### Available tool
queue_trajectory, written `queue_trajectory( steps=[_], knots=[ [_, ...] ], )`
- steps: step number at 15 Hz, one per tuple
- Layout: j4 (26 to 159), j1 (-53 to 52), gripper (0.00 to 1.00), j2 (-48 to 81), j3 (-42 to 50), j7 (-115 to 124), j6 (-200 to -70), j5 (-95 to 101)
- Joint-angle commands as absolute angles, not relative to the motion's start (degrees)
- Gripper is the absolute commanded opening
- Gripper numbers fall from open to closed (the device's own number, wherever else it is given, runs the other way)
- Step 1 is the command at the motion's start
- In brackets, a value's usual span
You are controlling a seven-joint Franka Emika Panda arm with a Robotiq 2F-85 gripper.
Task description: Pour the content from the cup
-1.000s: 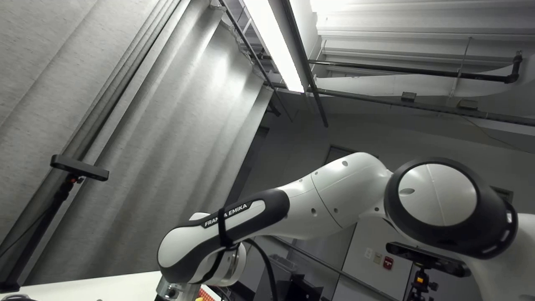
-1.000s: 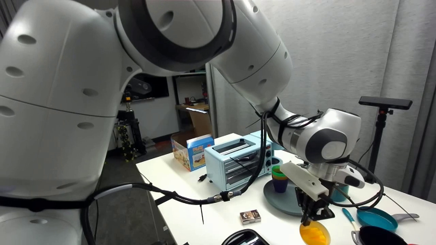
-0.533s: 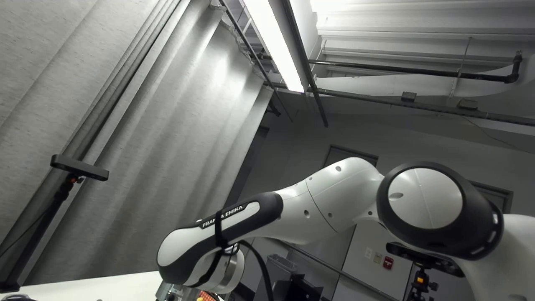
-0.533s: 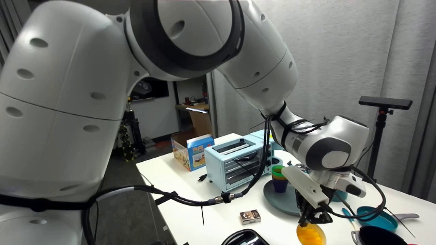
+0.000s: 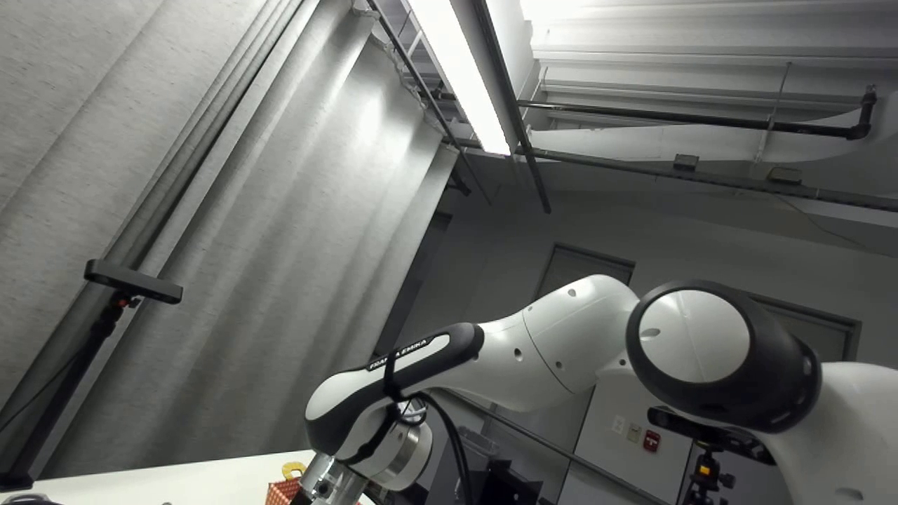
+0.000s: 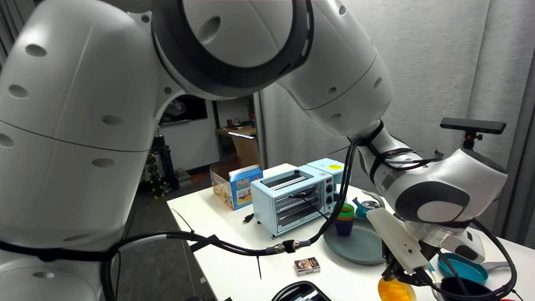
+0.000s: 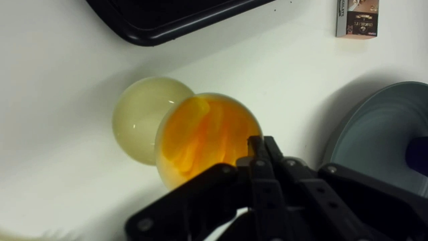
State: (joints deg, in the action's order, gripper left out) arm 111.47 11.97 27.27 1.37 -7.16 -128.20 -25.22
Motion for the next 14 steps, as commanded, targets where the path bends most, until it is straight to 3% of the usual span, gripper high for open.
queue_trajectory(
  steps=[1, 14],
  knots=[
    [109.07, 15.01, 0.01, 29.12, -0.72, -11.73, -126.10, -30.42],
    [106.32, 19.00, 0.01, 32.73, -1.11, -18.15, -120.36, -39.23]
  ],
)
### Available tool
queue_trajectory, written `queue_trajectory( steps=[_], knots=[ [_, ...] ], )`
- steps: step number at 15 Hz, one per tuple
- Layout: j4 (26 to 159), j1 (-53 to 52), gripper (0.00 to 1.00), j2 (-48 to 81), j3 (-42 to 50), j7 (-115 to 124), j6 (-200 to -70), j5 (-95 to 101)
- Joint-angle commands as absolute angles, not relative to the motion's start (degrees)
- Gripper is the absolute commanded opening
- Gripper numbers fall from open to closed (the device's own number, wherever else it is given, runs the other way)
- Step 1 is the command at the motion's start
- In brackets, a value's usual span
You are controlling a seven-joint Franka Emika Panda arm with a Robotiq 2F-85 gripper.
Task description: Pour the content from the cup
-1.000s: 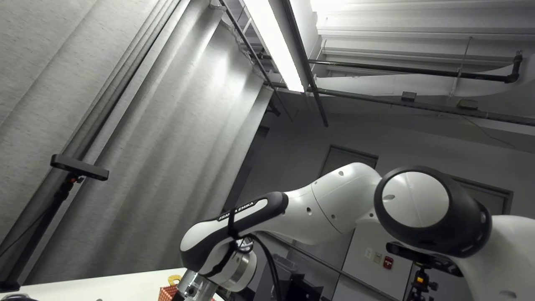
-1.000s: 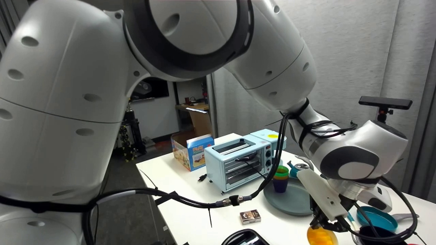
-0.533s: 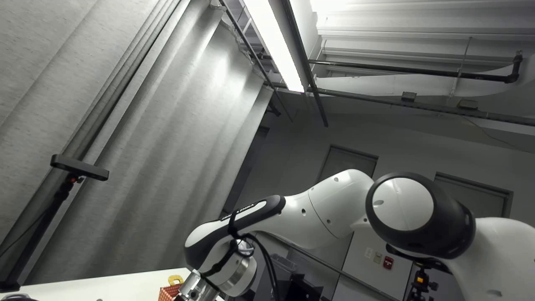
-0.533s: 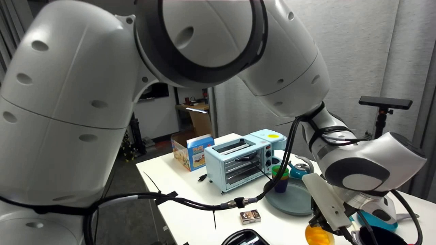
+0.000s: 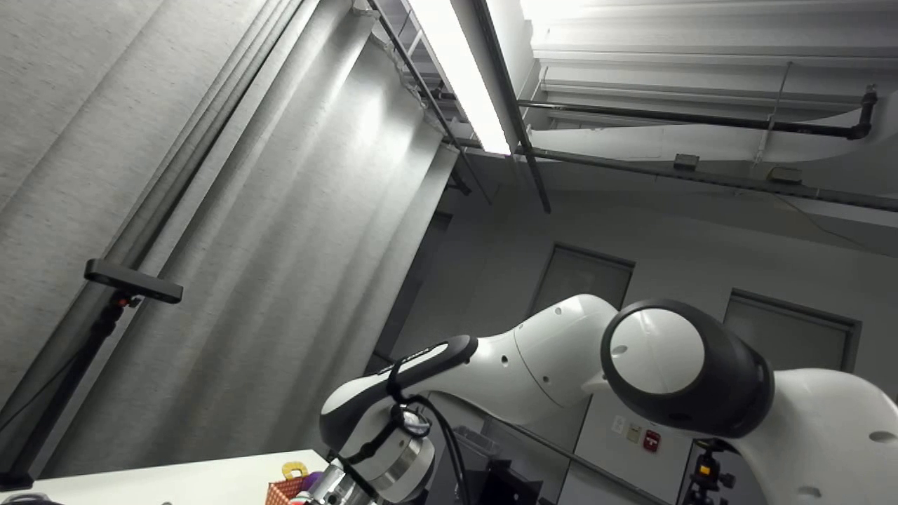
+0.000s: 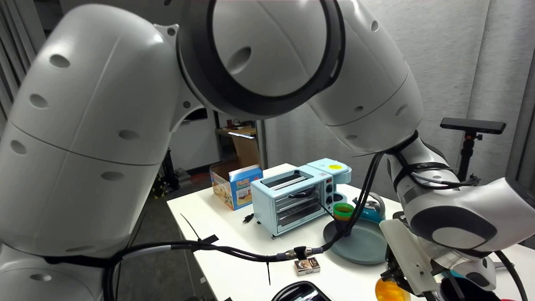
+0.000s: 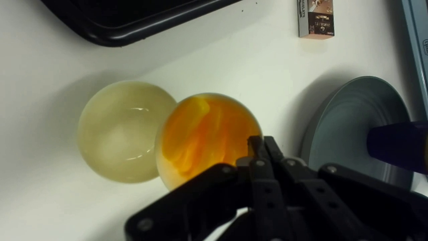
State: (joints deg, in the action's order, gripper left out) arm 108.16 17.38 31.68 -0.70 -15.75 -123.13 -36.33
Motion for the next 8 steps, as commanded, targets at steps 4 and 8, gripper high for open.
queue_trajectory(
  steps=[4, 8],
  knots=[
    [105.74, 20.29, 0.01, 33.40, -0.92, -20.35, -117.98, -42.03],
    [104.85, 21.73, 0.01, 34.23, -0.57, -23.42, -113.92, -45.26]
  ],
)
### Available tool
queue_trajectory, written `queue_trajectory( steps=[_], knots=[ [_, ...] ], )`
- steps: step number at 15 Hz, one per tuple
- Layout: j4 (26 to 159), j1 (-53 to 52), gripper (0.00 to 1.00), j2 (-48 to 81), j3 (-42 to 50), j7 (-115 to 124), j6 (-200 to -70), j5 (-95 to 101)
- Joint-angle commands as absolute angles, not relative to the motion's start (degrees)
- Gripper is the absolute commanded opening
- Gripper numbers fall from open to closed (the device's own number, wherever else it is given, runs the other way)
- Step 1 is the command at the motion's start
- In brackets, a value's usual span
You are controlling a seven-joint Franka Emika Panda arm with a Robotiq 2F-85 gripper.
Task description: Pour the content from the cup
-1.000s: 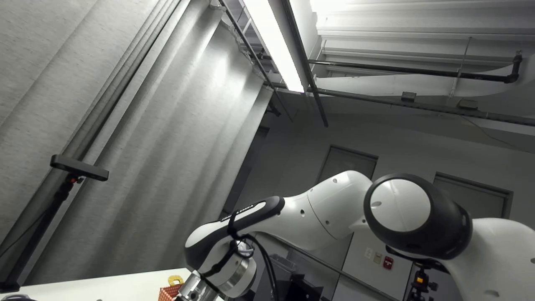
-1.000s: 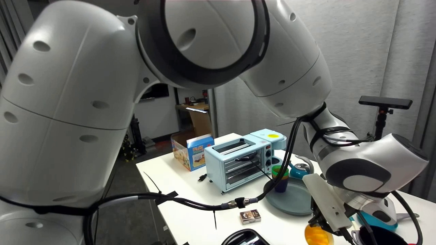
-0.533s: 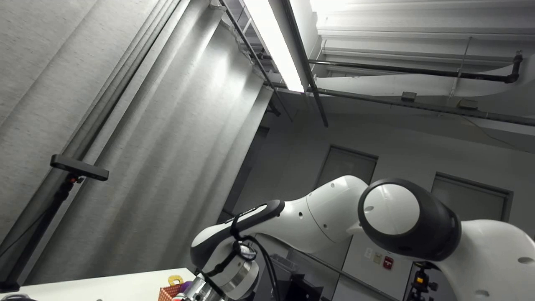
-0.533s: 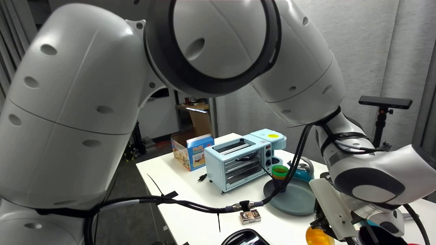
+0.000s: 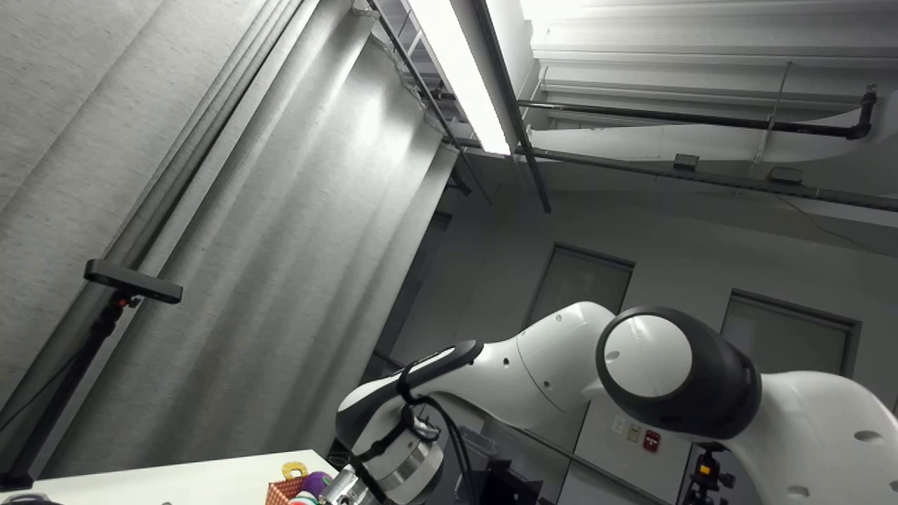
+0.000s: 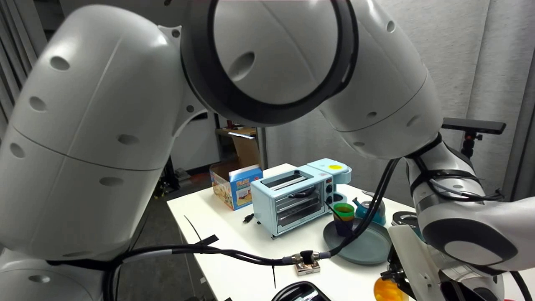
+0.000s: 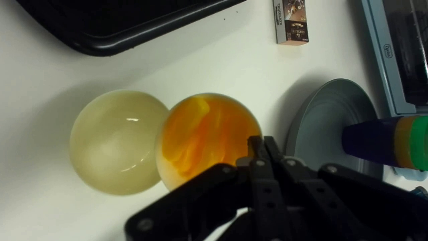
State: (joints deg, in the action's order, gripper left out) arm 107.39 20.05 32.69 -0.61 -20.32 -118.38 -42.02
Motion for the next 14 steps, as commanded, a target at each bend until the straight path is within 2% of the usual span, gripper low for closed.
queue_trajectory(
  steps=[1, 14],
  knots=[
    [104.59, 22.07, 0.01, 34.43, -0.40, -24.20, -112.69, -46.09],
    [101.26, 24.33, 0.01, 38.12, 2.33, -31.06, -100.71, -53.37]
  ],
)
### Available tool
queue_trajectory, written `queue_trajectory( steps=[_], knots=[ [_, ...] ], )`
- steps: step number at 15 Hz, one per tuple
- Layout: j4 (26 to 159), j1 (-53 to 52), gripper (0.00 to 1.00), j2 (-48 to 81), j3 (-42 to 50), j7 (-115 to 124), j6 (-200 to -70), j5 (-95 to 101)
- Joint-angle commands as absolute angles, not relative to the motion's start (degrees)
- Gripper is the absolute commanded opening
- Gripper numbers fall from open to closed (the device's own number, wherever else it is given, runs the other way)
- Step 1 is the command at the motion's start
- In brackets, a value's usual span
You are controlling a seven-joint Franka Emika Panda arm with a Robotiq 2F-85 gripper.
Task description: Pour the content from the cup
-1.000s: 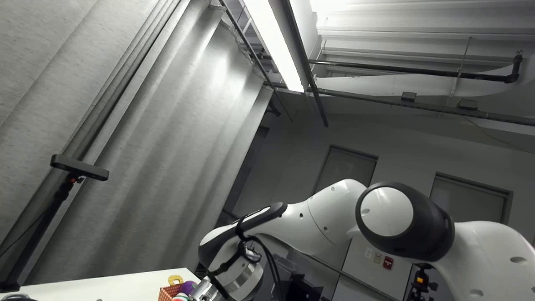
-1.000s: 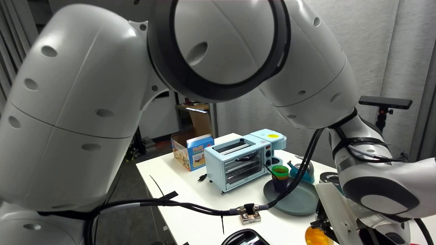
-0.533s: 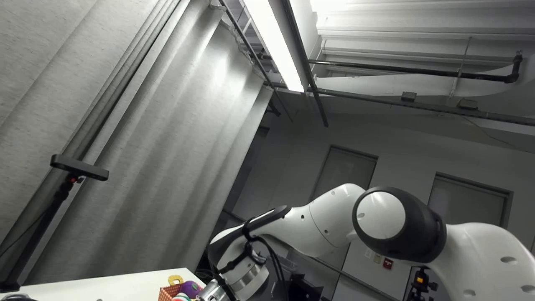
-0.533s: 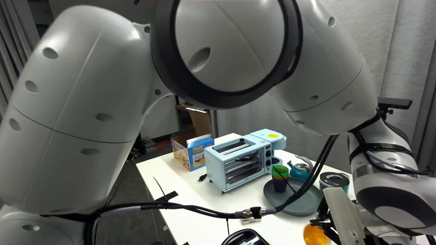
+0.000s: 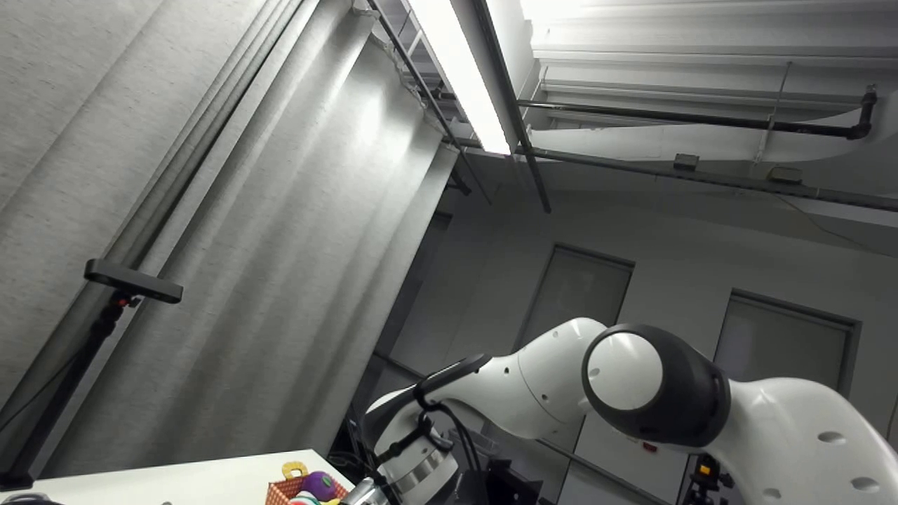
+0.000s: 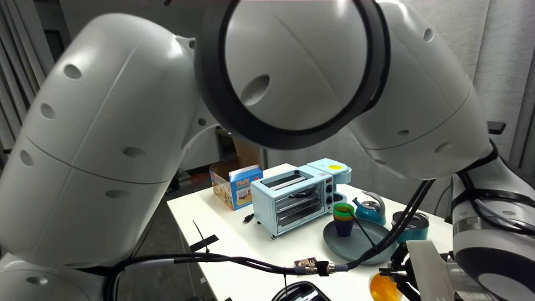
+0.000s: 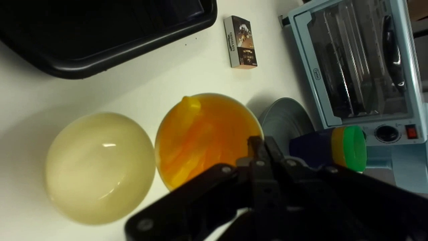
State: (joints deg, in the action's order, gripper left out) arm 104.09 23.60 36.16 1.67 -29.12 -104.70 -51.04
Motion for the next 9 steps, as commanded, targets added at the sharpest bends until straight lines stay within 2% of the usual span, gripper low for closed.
queue_trajectory(
  steps=[1, 9],
  knots=[
    [101.02, 24.31, 0.01, 38.33, 2.60, -31.19, -100.23, -53.61],
    [99.93, 25.00, 0.01, 39.54, 3.71, -34.44, -94.90, -56.48]
  ],
)
